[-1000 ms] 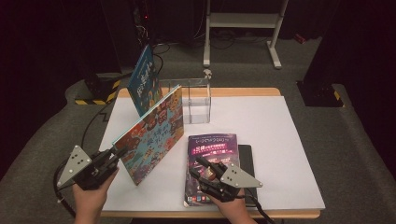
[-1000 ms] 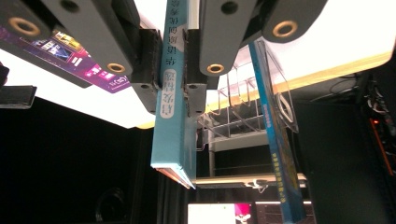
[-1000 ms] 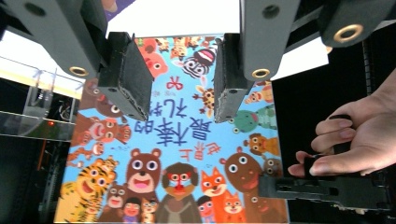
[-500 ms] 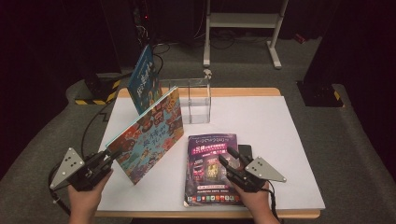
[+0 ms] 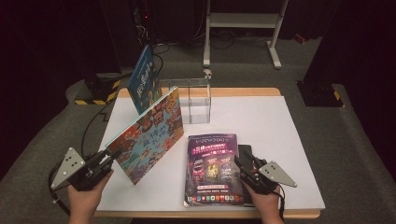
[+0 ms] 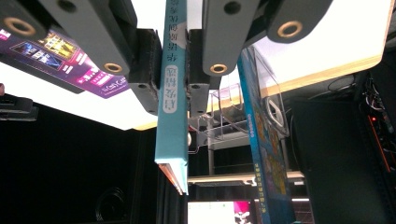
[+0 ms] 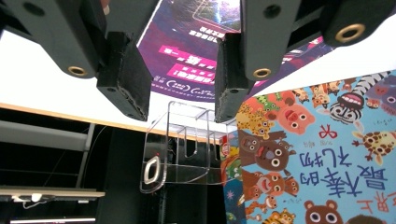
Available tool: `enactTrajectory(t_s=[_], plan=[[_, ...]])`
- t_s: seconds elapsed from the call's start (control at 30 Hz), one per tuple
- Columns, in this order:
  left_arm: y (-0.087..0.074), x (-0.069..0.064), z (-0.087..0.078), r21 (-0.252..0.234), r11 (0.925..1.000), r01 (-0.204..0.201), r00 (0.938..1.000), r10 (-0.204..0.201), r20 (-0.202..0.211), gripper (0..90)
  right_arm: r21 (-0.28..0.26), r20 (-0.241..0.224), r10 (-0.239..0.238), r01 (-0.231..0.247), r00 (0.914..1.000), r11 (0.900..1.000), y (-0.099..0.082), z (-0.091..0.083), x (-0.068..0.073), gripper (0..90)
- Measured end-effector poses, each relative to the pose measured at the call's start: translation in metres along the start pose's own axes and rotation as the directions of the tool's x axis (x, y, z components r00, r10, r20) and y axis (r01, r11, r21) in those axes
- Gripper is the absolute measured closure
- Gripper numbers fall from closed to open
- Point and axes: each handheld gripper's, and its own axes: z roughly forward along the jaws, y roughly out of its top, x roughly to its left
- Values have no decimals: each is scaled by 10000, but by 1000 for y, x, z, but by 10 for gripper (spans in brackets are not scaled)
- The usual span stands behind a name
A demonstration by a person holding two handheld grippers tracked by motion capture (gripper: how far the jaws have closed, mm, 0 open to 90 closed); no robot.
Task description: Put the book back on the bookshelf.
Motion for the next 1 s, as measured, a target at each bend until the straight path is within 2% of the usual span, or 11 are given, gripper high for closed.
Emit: enactTrajectory(t_s=[0.1,0.33,0.47,0.53,0.6,0.7,0.8,1.0], plan=[[0,1,0,84,9999,-118,9999,117,47,785,-24,114,47,-47,9999,10000,-1,-2,-2,551],[3,3,1,213,9996,205,9995,-210,228,786,31,203,211,-211,9996,9998,-4,-4,-5,546],[1,1,4,350,9994,-13,10000,11,81,781,36,194,277,-278,9994,9996,-5,-4,-6,543],[1,0,5,337,9994,61,10000,-62,44,785,52,189,239,-240,9995,9997,-5,-4,-6,540],[3,1,6,502,9987,-36,10000,35,34,785,91,183,289,-290,9994,9995,-5,-4,-5,538],[5,3,9,606,9982,15,10000,-11,-61,778,121,161,296,-298,9994,9995,-6,-3,-5,534],[7,5,13,610,9981,131,9999,-134,47,755,152,145,262,-264,9996,9995,-6,-3,-4,532],[8,2,27,643,9979,99,9996,-116,262,714,150,136,262,-264,9996,9995,-6,-3,-5,529]])
